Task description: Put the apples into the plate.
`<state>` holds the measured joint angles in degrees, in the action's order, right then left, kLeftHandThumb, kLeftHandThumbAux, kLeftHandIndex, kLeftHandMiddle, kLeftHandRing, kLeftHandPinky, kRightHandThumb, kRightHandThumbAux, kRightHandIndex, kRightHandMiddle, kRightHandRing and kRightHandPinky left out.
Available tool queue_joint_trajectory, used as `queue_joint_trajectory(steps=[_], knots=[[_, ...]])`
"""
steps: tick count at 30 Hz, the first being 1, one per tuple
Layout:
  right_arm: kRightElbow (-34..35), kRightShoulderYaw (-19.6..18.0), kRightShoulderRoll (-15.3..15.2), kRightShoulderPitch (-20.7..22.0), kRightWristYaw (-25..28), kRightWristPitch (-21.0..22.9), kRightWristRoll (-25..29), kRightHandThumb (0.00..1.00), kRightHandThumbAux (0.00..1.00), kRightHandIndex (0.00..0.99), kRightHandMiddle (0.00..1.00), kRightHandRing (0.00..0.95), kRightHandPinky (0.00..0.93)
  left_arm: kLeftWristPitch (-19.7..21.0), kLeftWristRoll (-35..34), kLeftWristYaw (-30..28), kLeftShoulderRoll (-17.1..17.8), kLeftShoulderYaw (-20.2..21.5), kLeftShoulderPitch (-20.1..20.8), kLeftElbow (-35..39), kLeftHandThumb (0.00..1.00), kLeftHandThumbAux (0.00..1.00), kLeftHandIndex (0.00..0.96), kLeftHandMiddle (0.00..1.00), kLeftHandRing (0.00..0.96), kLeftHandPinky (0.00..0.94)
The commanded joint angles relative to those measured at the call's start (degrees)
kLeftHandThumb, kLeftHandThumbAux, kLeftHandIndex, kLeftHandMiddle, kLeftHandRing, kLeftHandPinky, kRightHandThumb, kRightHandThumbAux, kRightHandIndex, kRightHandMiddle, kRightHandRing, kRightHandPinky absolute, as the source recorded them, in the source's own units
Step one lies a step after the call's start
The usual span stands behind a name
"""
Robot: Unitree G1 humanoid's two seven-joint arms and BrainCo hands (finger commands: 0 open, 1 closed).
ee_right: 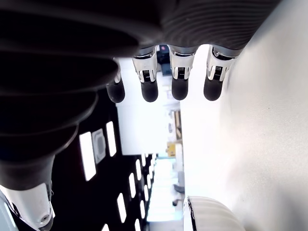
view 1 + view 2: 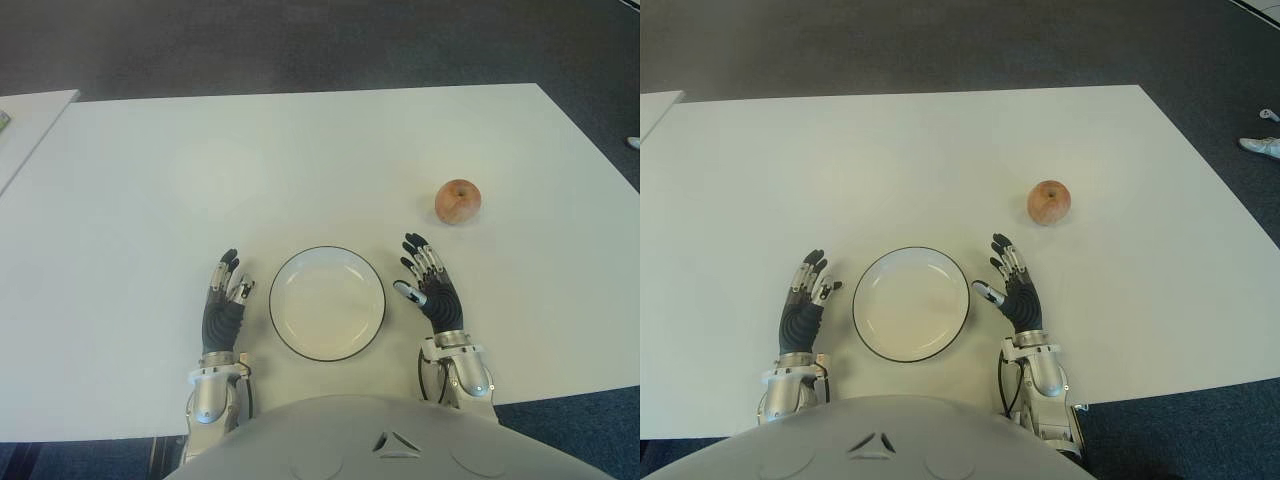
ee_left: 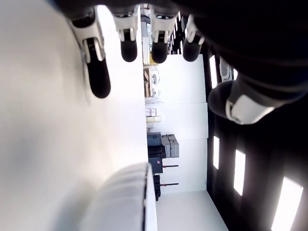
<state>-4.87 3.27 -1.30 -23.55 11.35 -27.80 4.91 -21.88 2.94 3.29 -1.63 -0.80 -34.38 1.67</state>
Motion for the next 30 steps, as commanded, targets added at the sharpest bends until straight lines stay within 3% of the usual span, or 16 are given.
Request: queue_joint_trajectory(steps=[1, 14, 20, 30], knots=[[-1.13, -0.24, -0.17, -1.00, 0.38, 1.20, 0.87, 0.384, 0.655, 0.045, 0.034, 0.022, 0.050, 1.89, 0.03, -0.48, 0.37, -0.07, -1.23, -1.67, 0.039, 0.485, 0.006, 0.000, 0.000, 0.000], [-1.21, -0.50, -0.14, -0.21, -0.19, 1.11, 0.08, 0.380, 0.665, 0.042, 0.038, 0.037, 0.079, 1.92, 0.25, -0.20, 0.37, 0.06, -1.13, -1.95, 0.036, 0.485, 0.008, 0.000, 0.000, 0.000], [0.06, -4.23, -1.96, 6.20, -4.77, 0.89, -4.02, 0.398, 0.652, 0.043, 0.040, 0.028, 0.029, 1.94, -0.06, -0.41, 0.34, 0.05, -0.56, -2.33, 0.037, 0.491, 0.009, 0.000, 0.000, 0.000], [-6.20, -7.11, -7.49, 14.90, -16.90, -17.61, -22.80, 0.440, 0.616, 0.053, 0.049, 0.033, 0.041, 1.52, -0.02, -0.07, 0.09, 0.13, 0.51, -3.65, 0.036, 0.484, 0.009, 0.000, 0.000, 0.000]])
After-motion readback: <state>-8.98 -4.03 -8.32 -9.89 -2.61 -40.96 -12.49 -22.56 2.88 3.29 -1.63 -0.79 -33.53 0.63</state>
